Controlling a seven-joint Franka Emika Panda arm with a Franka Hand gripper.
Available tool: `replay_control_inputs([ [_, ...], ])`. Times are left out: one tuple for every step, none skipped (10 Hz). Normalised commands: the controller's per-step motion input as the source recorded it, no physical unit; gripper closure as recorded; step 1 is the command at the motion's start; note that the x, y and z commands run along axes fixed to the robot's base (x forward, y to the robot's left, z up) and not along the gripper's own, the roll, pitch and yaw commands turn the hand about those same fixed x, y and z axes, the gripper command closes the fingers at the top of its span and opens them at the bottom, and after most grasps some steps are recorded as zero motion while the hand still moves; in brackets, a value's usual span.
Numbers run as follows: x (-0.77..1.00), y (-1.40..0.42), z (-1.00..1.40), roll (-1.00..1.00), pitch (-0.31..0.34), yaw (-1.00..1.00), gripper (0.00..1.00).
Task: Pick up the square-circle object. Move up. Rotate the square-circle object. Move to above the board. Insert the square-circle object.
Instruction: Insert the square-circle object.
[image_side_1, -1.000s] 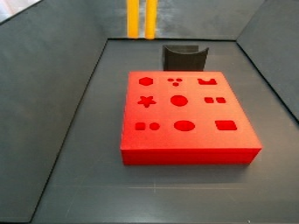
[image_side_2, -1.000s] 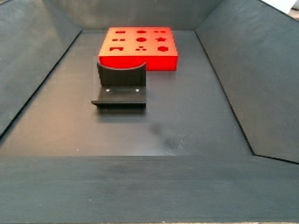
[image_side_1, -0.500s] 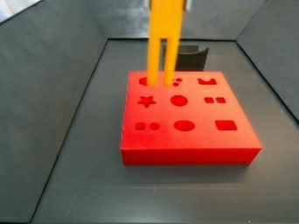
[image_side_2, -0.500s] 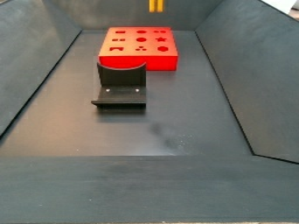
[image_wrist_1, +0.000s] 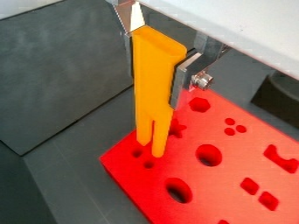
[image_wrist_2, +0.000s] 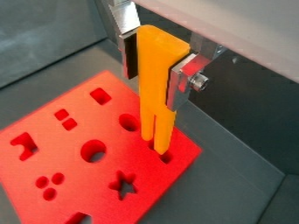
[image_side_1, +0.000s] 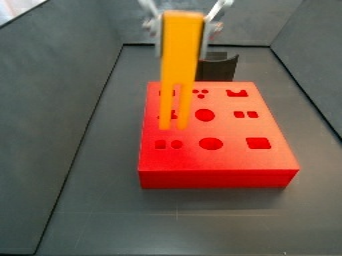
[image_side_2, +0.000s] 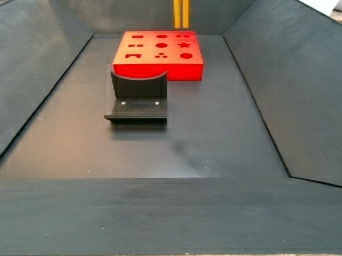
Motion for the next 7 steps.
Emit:
replay_control_inputs([
  [-0.2, -0.15, -0.35, 0.01, -0.091, 0.0, 1.0],
  [-0.09, -0.11, -0.36, 0.0, -0.067, 0.0, 1.0],
  [-0.07, -0.06, -0.33, 0.03, -0.037, 0.02, 1.0],
  [-0.03, -0.04, -0.33, 0.06, -0.024, 0.08, 1.0],
  [0.0, -0.01, -0.34, 0.06, -0.017, 0.09, 1.0],
  [0.0, -0.02, -0.32, 0.05, -0.01, 0.06, 1.0],
  [0.01, -0.02, -0.3, 0.04, 0.0, 0.03, 1.0],
])
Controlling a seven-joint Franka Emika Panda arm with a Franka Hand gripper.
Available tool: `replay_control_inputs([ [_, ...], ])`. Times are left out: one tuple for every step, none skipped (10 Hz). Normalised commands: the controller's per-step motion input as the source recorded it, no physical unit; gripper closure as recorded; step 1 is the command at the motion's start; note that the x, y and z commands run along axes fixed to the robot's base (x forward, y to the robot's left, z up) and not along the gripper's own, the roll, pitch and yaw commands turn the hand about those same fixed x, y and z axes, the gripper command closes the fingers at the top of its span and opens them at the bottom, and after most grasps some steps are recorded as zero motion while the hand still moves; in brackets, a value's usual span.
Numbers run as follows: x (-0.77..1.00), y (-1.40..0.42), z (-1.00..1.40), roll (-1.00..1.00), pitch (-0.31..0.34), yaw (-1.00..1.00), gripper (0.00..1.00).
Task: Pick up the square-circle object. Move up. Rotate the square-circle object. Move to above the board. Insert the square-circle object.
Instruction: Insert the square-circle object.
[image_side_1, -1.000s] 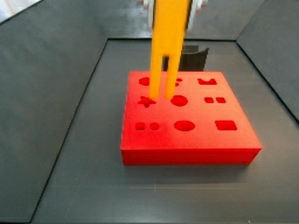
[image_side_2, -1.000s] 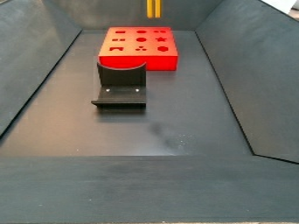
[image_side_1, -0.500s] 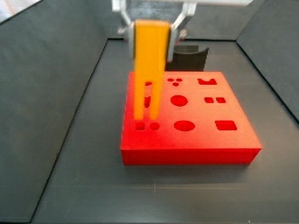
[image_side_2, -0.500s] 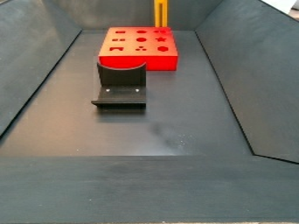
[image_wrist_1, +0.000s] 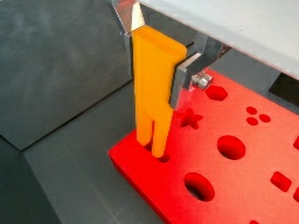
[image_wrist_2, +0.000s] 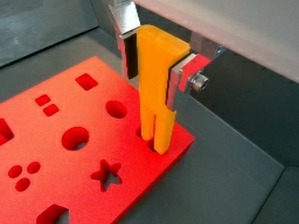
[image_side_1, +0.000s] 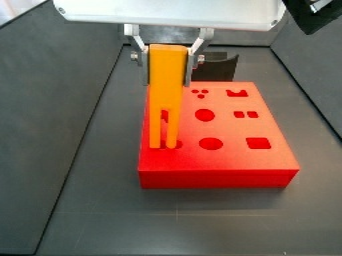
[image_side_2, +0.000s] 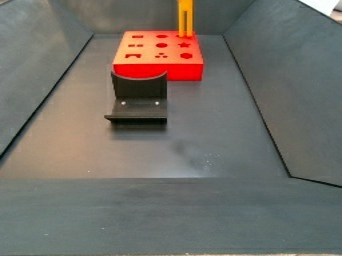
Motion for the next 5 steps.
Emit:
replay_control_inputs([
  [0.03, -0.01, -0.3, 0.03, 0.0, 0.02, 1.0],
  [0.05, 0.0, -0.27, 0.02, 0.0, 0.01, 1.0],
  [0.0, 0.0, 0.0, 0.0, -0.01, 0.0, 1.0],
  [0.0, -0.05, -0.01, 0.01, -0.019, 0.0, 1.0],
  [-0.13, 0.0, 0.0, 0.06, -0.236, 0.01, 1.0],
])
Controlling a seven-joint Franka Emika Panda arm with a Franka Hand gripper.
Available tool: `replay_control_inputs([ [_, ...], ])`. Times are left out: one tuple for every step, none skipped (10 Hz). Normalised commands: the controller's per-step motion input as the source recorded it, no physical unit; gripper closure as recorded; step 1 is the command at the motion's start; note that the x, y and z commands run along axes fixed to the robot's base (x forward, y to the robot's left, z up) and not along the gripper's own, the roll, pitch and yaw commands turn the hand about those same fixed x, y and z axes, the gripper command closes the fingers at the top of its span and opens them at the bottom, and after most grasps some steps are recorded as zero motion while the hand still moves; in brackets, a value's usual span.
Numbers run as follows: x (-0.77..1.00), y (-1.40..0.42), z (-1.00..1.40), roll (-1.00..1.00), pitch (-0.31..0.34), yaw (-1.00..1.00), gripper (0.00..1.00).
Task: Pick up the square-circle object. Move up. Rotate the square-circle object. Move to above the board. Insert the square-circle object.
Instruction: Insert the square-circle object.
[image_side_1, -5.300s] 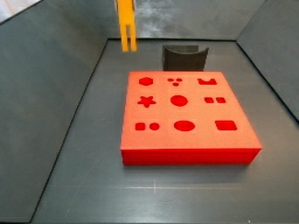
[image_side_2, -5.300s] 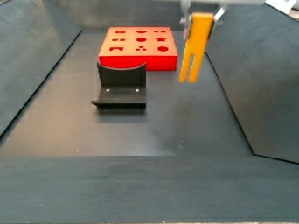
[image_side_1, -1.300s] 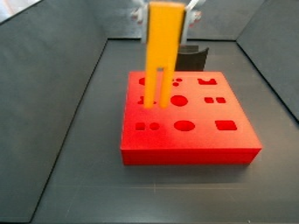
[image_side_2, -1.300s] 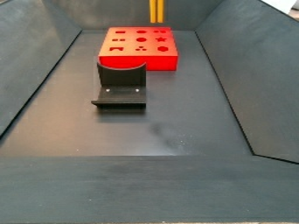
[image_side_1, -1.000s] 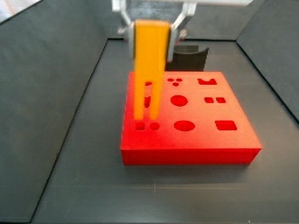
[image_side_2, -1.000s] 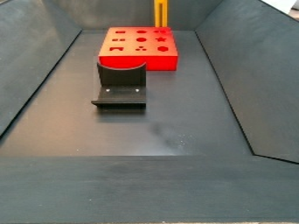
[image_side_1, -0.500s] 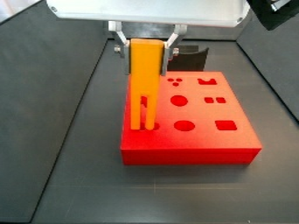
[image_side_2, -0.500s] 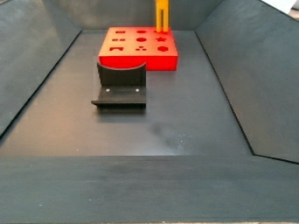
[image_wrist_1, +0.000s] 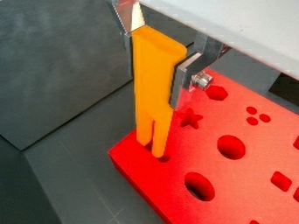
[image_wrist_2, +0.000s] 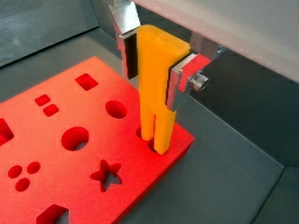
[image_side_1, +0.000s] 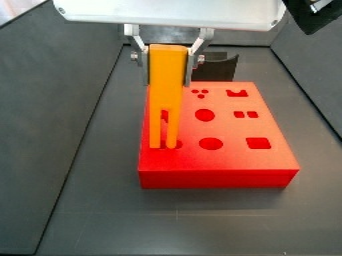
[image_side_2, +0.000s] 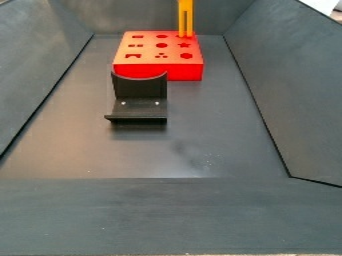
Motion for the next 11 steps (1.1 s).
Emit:
replay_control_inputs([
  [0.01, -0.06, 0.02, 0.32, -0.304, 0.09, 1.0],
  [0.0, -0.08, 0.04, 0.33, -0.247, 0.14, 1.0],
  [0.11, -0.03, 0.0, 0.23, -0.143, 0.07, 1.0],
  [0.27, -0.05, -0.14, 0.21, -0.189, 0.09, 1.0],
  [0.38, -0.05, -0.15, 0.11, -0.121, 0.06, 1.0],
  [0.27, -0.04, -0.09, 0.03, -0.044, 0.01, 1.0],
  [0.12, 0.0, -0.05, 0.0, 0.0, 0.0, 1.0],
  [0.0, 0.0, -0.07, 0.0, -0.021, 0.0, 1.0],
  [-0.19, 0.0, -0.07, 0.02, -0.019, 0.0, 1.0],
  [-0.41, 0.0, 0.0, 0.04, -0.02, -0.07, 1.0],
  [-0.37, 0.0, 0.0, 0.02, -0.027, -0.08, 1.0],
])
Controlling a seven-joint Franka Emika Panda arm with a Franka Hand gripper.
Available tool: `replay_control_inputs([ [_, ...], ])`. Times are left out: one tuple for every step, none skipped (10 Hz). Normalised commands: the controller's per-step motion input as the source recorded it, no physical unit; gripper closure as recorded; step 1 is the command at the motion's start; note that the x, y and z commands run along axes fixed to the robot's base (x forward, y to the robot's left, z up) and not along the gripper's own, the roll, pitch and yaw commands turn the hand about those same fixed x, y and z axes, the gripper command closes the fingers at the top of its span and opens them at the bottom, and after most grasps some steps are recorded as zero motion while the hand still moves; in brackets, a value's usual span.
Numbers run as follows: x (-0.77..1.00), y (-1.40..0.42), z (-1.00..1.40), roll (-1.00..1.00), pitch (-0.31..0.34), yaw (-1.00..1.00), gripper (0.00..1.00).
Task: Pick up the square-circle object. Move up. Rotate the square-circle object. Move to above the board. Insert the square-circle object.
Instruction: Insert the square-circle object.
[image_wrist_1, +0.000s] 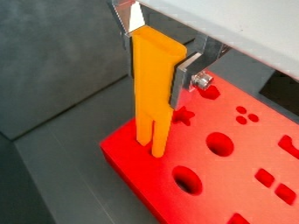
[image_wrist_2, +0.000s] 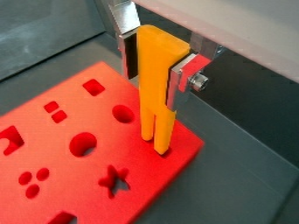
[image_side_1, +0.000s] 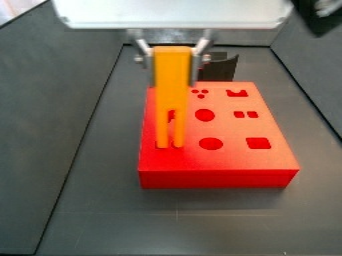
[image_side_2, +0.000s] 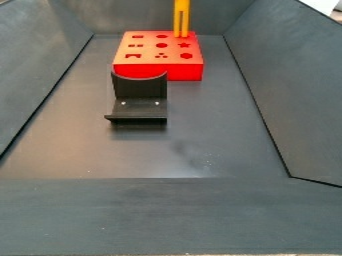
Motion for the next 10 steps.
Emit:
replay_control_inputs([
  [-0.3, 0.0, 0.0, 0.0, -0.06, -0.05, 1.0],
  [-0.2, 0.0, -0.02, 0.0, -0.079, 0.0, 1.0],
  [-0.07, 0.0, -0.06, 0.0, -0.071, 0.0, 1.0],
  [0.0, 0.0, -0.17, 0.02, -0.069, 0.0, 1.0],
  [0.09, -0.03, -0.37, 0.08, -0.109, 0.0, 1.0],
  [0.23, 0.0, -0.47, 0.05, -0.13, -0.04, 1.0],
  [0.17, 0.0, -0.48, 0.04, -0.154, -0.06, 1.0],
  [0.11, -0.05, -0.39, 0.02, -0.163, -0.08, 1.0],
  [0.07, -0.02, -0.37, 0.01, -0.181, -0.07, 1.0],
  [0.04, 0.0, -0.35, 0.01, -0.17, -0.03, 1.0],
])
